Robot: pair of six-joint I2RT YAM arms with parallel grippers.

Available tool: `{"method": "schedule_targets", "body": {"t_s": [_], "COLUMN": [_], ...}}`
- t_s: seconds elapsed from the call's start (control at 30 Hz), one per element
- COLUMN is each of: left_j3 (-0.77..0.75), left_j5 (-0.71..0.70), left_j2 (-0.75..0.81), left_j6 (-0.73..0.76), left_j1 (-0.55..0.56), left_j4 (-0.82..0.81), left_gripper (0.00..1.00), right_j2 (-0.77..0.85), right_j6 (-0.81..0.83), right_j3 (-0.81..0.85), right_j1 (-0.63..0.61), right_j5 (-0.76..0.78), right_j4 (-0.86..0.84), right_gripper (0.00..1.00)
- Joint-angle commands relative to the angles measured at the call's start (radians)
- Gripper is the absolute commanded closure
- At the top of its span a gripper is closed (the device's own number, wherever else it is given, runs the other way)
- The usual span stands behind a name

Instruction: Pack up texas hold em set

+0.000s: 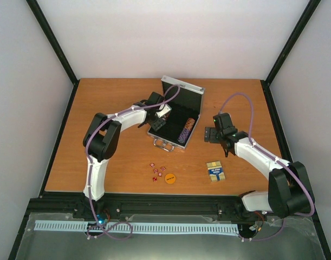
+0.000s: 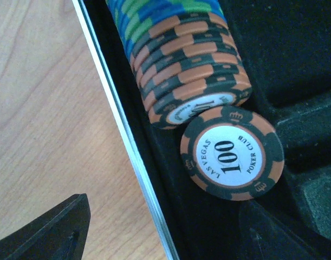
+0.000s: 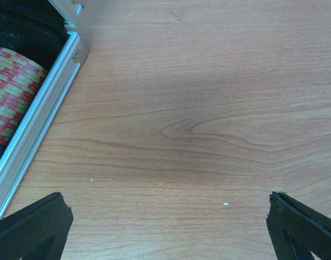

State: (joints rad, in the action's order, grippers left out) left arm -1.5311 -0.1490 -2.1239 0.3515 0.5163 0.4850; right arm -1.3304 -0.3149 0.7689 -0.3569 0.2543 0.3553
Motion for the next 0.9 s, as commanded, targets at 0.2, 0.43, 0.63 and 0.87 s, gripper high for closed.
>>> {"method": "schedule_targets", "body": {"t_s": [0.2,0.43,0.63,0.87], "left_j3": [-0.053,-0.071,-0.084,-0.132], "left_j5": [-0.089,-0.133,-0.132,-0.114], "left_j2": [-0.068,-0.087,-0.093,-0.080], "left_j6": [-0.043,-0.057,-0.064,-0.071], "left_j1": [-0.004,-0.006,-0.006,-0.006], "left_j4": [-0.075,-0.074,-0.061,-0.030], "left_gripper": [0.22,0.21,0.17,0.12], "right_j2": [0.004,0.006,0.007,0.004], "right_j6": [0.000,0.000,0.000,-0.001], "right_j3": [-0.023,-0.026,-0.032,-0.029], "right_j1": [0.015,0.016,0.017,0.018], "right_j5": [0.021,0.019,0.022,0.018], "right_j4": [-0.010,-0.012,-0.013,-0.016], "right_gripper": [0.00,0.00,0.00,0.00]}}
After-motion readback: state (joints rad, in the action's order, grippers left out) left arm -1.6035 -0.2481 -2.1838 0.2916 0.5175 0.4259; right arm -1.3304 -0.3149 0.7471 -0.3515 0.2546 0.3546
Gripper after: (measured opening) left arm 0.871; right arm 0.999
